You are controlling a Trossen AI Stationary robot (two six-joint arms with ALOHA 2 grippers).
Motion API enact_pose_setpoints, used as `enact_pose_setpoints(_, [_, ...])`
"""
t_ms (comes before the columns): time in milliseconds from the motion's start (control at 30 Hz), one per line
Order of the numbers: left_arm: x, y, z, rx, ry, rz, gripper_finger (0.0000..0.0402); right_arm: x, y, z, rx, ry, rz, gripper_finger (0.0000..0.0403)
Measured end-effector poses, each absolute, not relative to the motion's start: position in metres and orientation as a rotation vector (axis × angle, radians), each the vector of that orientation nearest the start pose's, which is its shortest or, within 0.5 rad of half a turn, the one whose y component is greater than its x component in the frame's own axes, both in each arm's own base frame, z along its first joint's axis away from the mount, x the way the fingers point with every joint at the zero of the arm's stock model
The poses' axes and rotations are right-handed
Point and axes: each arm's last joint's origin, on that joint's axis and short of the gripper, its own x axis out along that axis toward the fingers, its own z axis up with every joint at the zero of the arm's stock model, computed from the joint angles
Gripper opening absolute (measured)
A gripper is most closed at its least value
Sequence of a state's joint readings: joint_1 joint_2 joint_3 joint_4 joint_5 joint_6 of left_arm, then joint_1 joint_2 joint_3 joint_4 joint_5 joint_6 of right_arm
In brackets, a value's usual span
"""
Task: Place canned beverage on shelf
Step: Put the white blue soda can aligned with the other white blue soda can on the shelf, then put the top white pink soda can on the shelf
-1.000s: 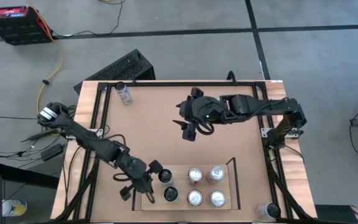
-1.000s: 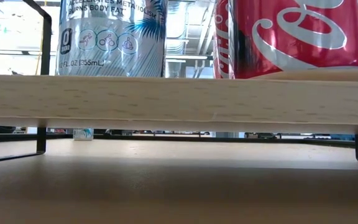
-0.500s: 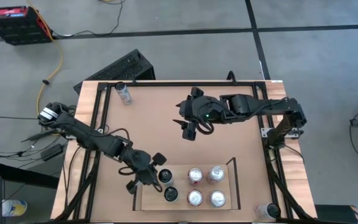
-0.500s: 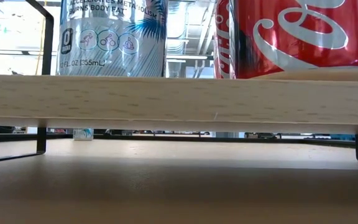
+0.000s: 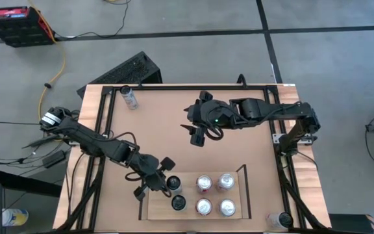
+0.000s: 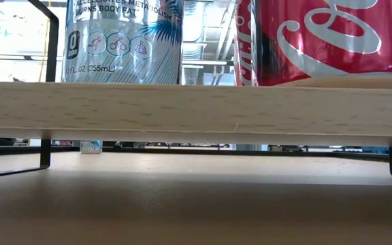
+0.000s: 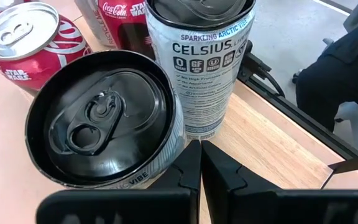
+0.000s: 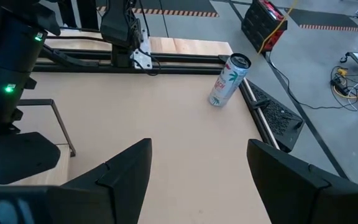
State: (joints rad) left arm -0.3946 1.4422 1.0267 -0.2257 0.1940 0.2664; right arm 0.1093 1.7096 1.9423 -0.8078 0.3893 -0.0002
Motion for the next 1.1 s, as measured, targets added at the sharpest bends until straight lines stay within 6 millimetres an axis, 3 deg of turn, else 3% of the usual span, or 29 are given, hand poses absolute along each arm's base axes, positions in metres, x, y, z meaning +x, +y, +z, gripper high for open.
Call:
enact_pose_setpoints(733, [0.294,-0.112,0.268,0.323,0.514,-0.584,0.0000,0.360,0.029,0.428,-0.141,0.559,-0.273,0.0286])
enact_pose_setpoints(1100, [0.289,-0.111,0.270,0.323,0.547,-0.594,0.0000,0.358,0.030,0.427,-0.121,0.575,-0.267,0.0286])
